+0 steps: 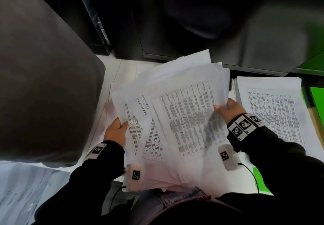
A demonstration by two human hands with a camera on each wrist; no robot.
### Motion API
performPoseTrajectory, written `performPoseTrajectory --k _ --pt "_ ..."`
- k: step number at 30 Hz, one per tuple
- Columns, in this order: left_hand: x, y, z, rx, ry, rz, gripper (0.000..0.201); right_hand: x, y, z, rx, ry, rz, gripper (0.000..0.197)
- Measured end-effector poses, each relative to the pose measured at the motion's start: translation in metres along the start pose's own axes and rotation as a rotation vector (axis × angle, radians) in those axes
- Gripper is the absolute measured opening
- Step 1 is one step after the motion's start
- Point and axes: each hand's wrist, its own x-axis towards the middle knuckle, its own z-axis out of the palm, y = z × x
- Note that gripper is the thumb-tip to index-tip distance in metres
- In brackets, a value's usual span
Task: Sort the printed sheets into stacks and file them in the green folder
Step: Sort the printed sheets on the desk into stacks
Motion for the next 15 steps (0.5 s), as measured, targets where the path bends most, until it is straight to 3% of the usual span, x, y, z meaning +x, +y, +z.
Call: performPoseTrajectory --k 8,12,15 --pt "0.006 -0.013 -0.003 0.059 0.019 -0.054 0.010 0.008 0.025 0.002 -0.136 -0.073 0.100 0.040" --pt "-0.004 -0.015 0.003 0.066 0.251 -0.048 0.046 0.009 0.040 0.014 -0.193 -0.125 0.225 0.047" --pt "-0.012 -0.016 0.013 0.178 0.095 -0.010 0.030 0.008 0.046 0.022 -0.219 -0.156 0.281 0.049"
